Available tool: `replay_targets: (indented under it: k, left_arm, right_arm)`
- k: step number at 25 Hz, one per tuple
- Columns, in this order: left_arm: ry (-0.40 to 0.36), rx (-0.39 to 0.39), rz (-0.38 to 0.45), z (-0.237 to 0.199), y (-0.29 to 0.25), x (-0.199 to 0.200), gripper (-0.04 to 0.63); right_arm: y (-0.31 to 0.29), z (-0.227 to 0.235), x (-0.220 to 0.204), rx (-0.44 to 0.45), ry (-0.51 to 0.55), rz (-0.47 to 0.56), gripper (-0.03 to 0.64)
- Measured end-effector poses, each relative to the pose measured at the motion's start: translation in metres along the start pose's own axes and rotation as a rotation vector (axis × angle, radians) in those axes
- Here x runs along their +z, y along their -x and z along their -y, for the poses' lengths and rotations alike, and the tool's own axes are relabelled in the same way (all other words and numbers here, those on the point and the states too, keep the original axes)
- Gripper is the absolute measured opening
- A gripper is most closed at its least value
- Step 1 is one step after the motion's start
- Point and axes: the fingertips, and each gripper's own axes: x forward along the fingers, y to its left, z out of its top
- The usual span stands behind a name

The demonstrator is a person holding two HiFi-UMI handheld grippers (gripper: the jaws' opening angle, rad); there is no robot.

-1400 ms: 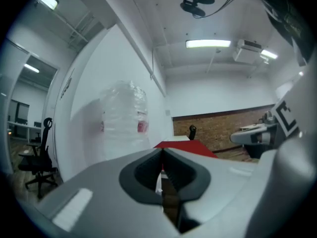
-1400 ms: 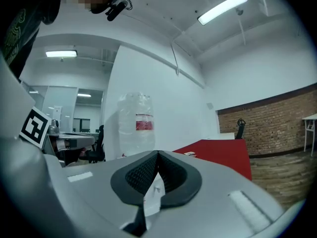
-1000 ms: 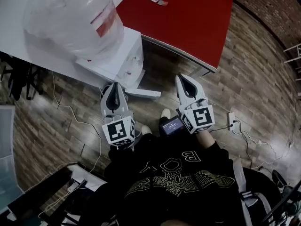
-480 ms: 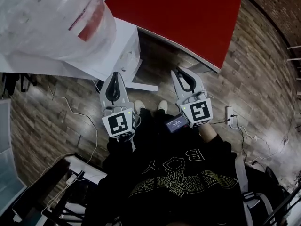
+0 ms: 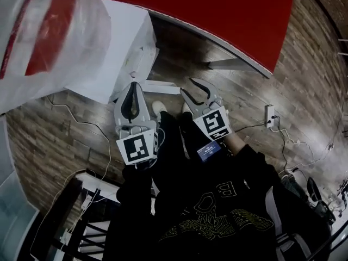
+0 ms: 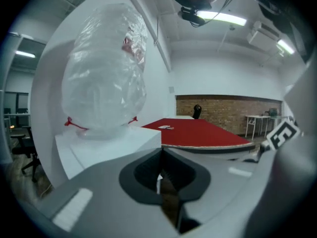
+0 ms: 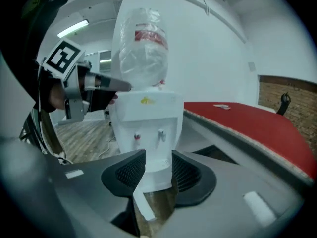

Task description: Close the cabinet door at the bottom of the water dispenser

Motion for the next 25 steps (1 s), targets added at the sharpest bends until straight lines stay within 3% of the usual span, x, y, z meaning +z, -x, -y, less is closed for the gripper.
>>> replay_targets:
  k: [3,12,19,25]
  left_arm:
    - [0.025,0.003,-0.022,0.004,-0.017,-0.031,0.008]
    - [0.050,0.015,-0.104,0.023,-0.042,-0.131,0.008]
    - [0.058,-0.021,-0.182,0.034,-0.024,-0.181,0.006]
    - [0.091,0.026,-0.191,0.028,-0.024,-0.190,0.006]
  right_arm:
    - [-0.030,-0.014,-0.065,0.073,-0.013,-0.079,0.193]
    - [-0.102,-0.044,-0.264,0.177,0.080,-0.352,0.163]
    - [-0.127,-0.074,-0.320,0.230,0.067,-0.449,0.163]
    - [-0.137,-0.061,-0.319,0.187,0.062,-0.438,0.118]
